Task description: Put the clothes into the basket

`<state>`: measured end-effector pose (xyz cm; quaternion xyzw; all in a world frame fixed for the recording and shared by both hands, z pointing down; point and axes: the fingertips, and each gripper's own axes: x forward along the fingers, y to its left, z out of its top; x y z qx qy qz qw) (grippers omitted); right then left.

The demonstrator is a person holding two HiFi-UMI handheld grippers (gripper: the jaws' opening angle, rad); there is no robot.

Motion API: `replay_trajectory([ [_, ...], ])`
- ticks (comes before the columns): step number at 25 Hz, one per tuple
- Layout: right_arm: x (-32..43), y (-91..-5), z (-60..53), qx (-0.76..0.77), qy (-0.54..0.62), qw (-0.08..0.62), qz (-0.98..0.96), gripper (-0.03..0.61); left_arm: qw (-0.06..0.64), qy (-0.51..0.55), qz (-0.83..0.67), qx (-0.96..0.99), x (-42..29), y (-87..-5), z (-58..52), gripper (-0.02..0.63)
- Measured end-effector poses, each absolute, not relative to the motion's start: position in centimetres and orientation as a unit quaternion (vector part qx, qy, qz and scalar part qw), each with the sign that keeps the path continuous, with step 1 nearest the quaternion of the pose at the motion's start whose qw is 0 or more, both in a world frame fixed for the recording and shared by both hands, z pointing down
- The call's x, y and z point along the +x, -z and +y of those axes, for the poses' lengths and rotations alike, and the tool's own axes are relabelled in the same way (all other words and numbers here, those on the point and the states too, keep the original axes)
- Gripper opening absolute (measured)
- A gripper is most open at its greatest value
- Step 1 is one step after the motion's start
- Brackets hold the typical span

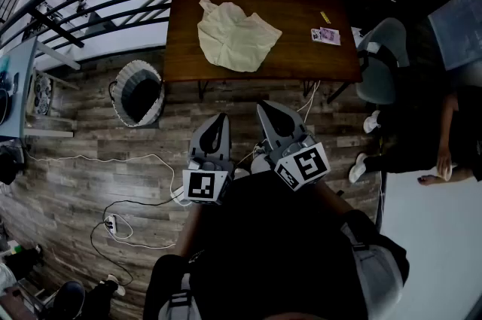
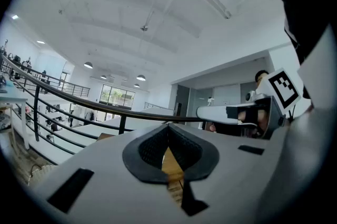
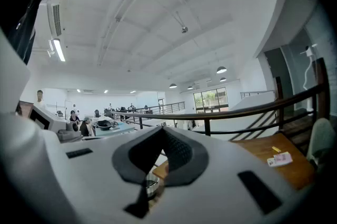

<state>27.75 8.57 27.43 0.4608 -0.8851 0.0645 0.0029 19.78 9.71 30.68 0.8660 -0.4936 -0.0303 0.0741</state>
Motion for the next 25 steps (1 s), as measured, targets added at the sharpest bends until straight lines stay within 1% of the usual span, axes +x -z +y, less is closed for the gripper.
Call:
replay_trajectory([
  [9, 30.6, -27.9, 8.9, 0.453, -0.079, 0.005, -0.888, 0.008, 0.079, 0.034, -0.502, 0.860, 23.2, -30.1, 10.2, 0.014],
  [18, 33.1, -27.8, 8.4, 0.442, -0.078, -0.005, -0.894, 0.008, 0.083, 0.026, -0.528, 0.845, 25.2, -30.5, 9.7, 0.014],
  [25, 36.5, -27.8, 8.0, 0.446, -0.081, -0.021, -0.891, 0.009, 0.078, 0.030, -0.529, 0.844, 28.4, -30.6, 9.2, 0.014],
])
